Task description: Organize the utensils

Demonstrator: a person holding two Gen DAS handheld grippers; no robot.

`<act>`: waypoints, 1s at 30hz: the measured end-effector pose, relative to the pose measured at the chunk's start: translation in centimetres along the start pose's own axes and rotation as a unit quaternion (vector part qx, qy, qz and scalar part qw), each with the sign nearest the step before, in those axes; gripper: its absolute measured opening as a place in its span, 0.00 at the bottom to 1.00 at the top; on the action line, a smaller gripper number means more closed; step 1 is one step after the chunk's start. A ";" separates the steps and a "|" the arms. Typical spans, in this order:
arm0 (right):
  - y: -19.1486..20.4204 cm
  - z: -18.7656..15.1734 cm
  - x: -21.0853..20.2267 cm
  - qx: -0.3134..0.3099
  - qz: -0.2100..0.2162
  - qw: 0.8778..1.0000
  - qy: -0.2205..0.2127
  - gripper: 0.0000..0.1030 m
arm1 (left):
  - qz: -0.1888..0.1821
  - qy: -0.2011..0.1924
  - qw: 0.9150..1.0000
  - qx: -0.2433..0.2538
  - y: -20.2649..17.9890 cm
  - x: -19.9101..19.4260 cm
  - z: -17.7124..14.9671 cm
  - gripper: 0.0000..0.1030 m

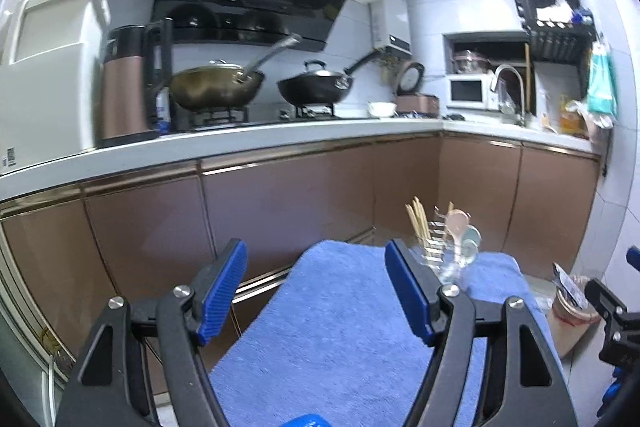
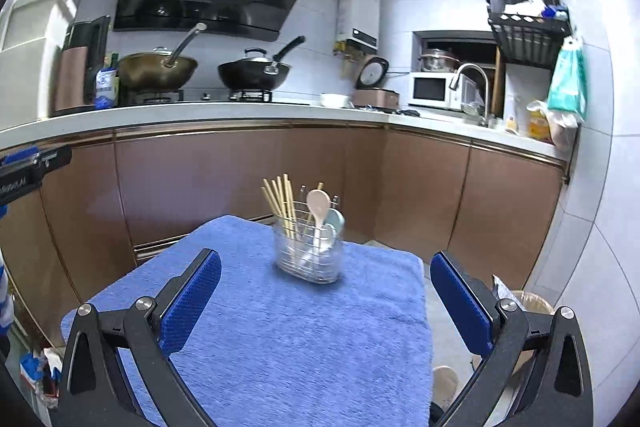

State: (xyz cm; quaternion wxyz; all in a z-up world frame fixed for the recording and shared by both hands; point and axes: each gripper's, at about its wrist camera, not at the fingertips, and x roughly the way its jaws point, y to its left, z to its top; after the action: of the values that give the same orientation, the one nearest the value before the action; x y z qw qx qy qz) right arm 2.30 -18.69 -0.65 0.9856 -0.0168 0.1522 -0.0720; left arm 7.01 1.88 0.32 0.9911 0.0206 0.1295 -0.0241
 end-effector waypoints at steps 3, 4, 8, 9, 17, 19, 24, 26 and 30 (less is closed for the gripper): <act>-0.3 -0.2 0.2 0.003 0.004 1.000 0.003 1.00 | -0.001 0.009 1.000 0.013 -1.0 0.1 -0.4 0.68; -0.2 -0.2 0.3 0.003 0.004 1.000 0.002 1.00 | -0.002 0.011 1.000 0.016 -1.2 0.1 -0.5 0.68; 0.0 -0.5 0.3 0.002 0.013 1.000 0.002 1.00 | -0.005 0.017 1.000 0.024 -1.7 0.2 -0.8 0.68; 0.1 -0.6 0.2 0.000 0.015 1.000 0.002 1.00 | -0.006 0.018 1.000 0.025 -1.8 0.2 -0.8 0.68; 0.9 -0.2 -0.1 -0.012 0.019 1.000 -0.004 1.00 | -0.006 0.023 0.999 0.027 -1.8 0.1 -1.1 0.68; 1.1 -0.1 -0.1 -0.013 0.021 1.000 -0.004 1.00 | -0.006 0.024 0.999 0.026 -1.7 0.1 -1.1 0.68; 1.6 0.0 -0.2 -0.021 0.024 0.999 -0.003 1.00 | -0.004 0.024 0.999 0.025 -1.5 0.1 -1.3 0.68; 1.7 0.0 -0.2 -0.023 0.023 0.999 -0.002 1.00 | -0.002 0.023 0.999 0.025 -1.3 0.1 -1.3 0.68; 2.0 0.0 -0.2 -0.025 0.020 0.999 0.002 1.00 | 0.004 0.022 1.000 0.023 -1.0 0.0 -1.3 0.68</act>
State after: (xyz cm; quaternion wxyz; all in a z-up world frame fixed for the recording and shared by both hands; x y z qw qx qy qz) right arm 2.41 -16.64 -0.67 0.9858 -0.0377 0.1566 -0.0483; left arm 6.65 0.90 -1.03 0.9874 0.0439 0.1504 -0.0229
